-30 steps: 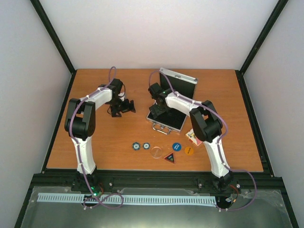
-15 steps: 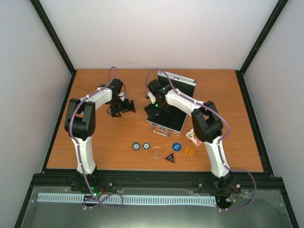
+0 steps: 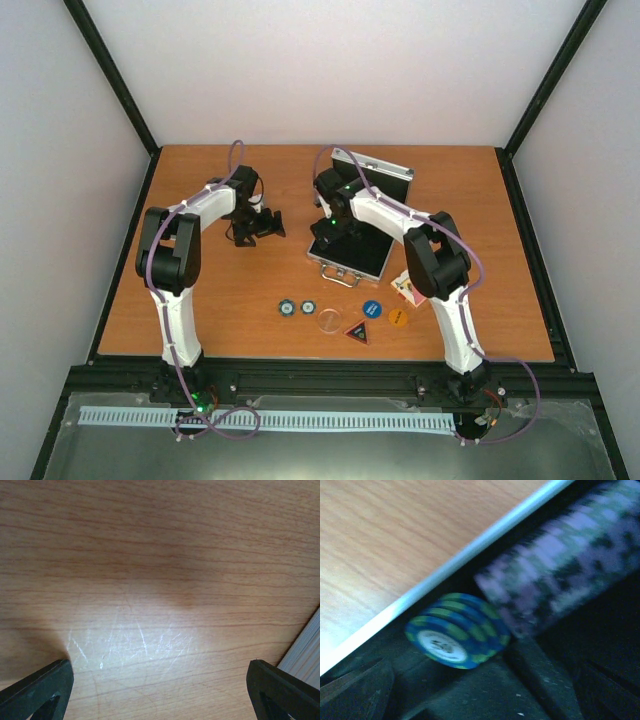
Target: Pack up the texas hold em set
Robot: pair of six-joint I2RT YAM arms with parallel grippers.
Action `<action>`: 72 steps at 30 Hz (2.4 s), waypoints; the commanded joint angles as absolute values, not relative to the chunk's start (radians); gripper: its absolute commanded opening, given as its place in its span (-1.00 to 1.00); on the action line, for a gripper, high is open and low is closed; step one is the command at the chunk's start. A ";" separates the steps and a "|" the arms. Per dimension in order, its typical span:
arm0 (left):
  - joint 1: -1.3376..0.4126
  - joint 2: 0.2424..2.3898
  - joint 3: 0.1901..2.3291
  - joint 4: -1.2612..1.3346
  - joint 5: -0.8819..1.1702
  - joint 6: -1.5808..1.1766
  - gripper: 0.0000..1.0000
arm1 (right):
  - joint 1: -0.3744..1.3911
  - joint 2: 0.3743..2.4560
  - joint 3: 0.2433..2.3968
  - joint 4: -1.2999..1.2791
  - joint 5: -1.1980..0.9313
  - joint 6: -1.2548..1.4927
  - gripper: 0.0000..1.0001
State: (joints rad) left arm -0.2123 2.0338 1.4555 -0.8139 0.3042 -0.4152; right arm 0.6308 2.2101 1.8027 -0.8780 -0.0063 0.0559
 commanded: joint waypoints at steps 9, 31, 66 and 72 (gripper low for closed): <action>-0.202 2.069 1.438 -0.798 0.292 -0.414 0.96 | 0.615 2.179 1.761 -0.816 0.111 0.073 1.00; -0.202 2.090 1.440 -0.805 0.292 -0.414 0.96 | 0.614 2.200 1.687 -0.700 0.248 0.167 1.00; -0.202 2.095 1.467 -0.811 0.295 -0.415 0.96 | 0.617 2.075 1.767 -0.828 0.023 0.058 1.00; -0.202 2.080 1.469 -0.811 0.285 -0.405 0.96 | 0.617 2.035 1.847 -0.919 -0.012 0.051 1.00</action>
State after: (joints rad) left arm -0.2111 2.0430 1.4700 -0.8284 0.3069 -0.4156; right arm 0.6167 2.0968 1.7901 -0.8463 0.0246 0.0666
